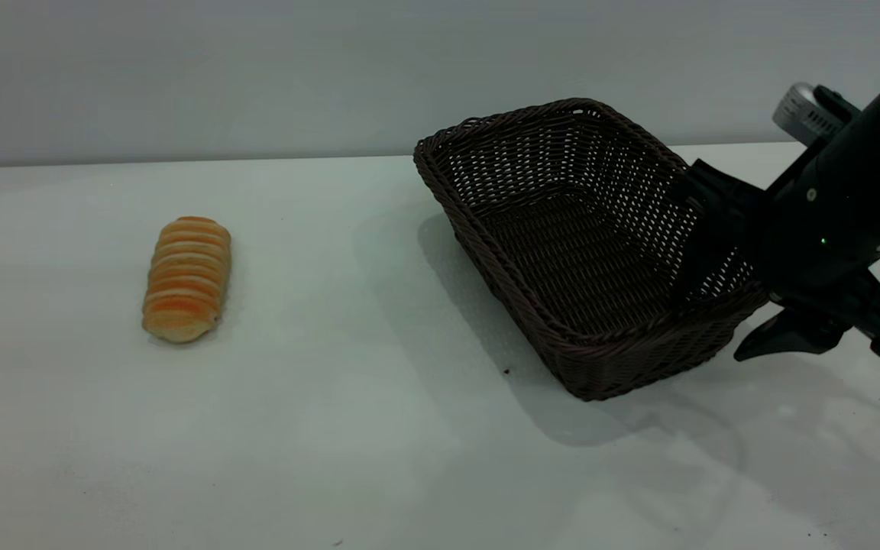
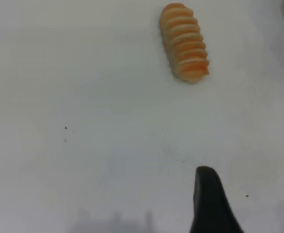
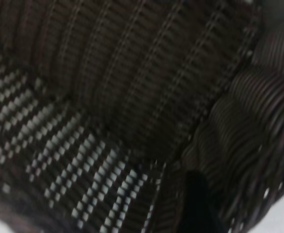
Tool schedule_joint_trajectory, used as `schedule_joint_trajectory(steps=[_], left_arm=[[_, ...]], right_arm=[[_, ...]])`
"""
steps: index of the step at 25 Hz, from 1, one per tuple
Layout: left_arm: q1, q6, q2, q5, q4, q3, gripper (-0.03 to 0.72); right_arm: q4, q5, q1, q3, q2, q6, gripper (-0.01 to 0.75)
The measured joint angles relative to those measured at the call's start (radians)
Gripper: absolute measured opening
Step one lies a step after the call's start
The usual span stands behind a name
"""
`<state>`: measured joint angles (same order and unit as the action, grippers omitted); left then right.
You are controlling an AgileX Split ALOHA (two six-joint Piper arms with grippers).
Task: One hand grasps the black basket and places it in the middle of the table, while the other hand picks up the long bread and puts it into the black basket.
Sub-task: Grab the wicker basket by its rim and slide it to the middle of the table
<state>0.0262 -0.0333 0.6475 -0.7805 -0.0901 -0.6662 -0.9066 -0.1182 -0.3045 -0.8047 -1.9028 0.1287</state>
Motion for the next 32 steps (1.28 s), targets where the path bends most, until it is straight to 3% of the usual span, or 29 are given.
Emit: schedule_joint_trajectory(steps=[6,9,11,14,16,25,32], left_arm=[[0.0,0.0,0.0,0.008,0.0,0.0,0.447],[0.0,0.0,0.0,0.02,0.0,0.0,0.447],[0.0,-0.001,0.0,0.025,0.0,0.0,0.447],[0.0,-0.001,0.0,0.026,0.0,0.0,0.447],[0.0,-0.001,0.0,0.027,0.0,0.0,0.447],[0.0,-0.002,0.001,0.03,0.0,0.0,0.447],[0.0,-0.002,0.001,0.023,0.0,0.0,0.447]], right_arm=[[-0.087,0.097,0.0,-0.006,-0.06,0.003,0.53],[-0.116,0.142,0.0,-0.011,-0.095,0.003,0.482],[-0.124,0.163,0.0,-0.017,-0.106,0.003,0.399],[-0.132,0.188,0.0,-0.018,-0.107,0.007,0.18],[-0.146,0.21,0.003,-0.018,-0.106,0.023,0.093],[-0.075,0.186,0.005,-0.033,-0.047,-0.155,0.089],[0.009,-0.105,0.005,-0.183,-0.066,-0.461,0.089]])
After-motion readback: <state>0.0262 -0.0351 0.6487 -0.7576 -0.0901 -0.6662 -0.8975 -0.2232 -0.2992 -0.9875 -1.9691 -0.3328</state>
